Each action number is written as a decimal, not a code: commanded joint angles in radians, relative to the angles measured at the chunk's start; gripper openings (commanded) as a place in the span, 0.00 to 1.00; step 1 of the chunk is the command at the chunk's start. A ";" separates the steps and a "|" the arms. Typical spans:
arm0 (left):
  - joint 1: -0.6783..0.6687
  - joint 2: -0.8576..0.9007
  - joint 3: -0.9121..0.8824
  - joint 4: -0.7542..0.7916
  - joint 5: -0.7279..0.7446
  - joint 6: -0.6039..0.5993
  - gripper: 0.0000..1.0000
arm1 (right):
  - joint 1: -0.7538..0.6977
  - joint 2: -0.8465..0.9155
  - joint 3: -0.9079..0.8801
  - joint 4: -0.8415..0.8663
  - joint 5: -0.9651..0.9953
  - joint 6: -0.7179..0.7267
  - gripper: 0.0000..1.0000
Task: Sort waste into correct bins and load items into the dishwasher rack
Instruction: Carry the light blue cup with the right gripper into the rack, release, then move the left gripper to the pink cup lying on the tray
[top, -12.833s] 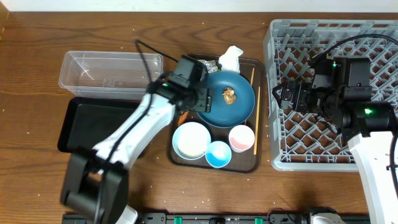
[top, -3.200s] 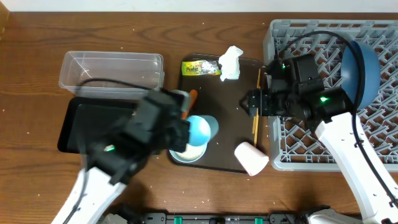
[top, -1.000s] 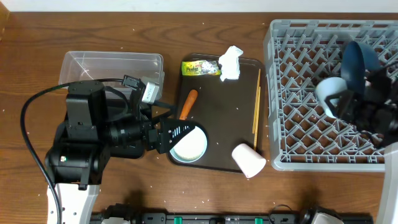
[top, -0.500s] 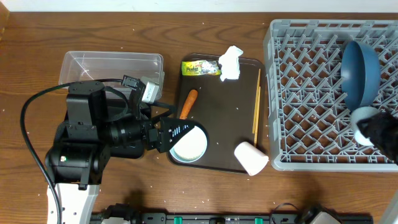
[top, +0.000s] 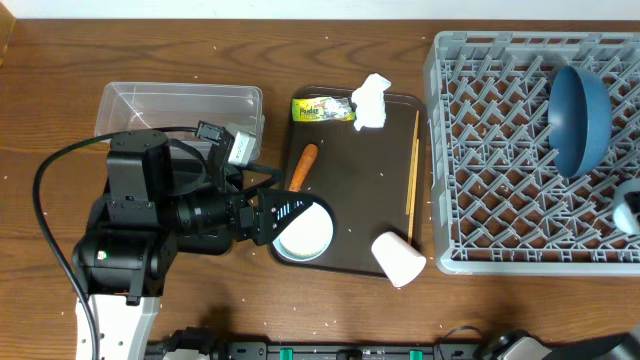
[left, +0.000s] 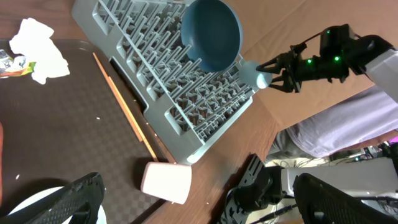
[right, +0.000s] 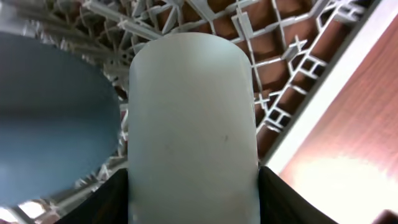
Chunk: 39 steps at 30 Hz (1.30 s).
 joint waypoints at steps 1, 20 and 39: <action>-0.001 -0.003 0.013 -0.002 -0.007 0.010 0.98 | -0.023 0.042 0.005 0.000 -0.095 0.065 0.44; -0.010 -0.003 0.013 -0.009 -0.039 0.033 0.98 | -0.015 -0.051 0.016 0.074 -0.537 -0.043 0.78; -0.761 0.265 0.013 -0.061 -1.001 -0.084 0.81 | 0.399 -0.347 0.016 0.042 -0.138 -0.028 0.84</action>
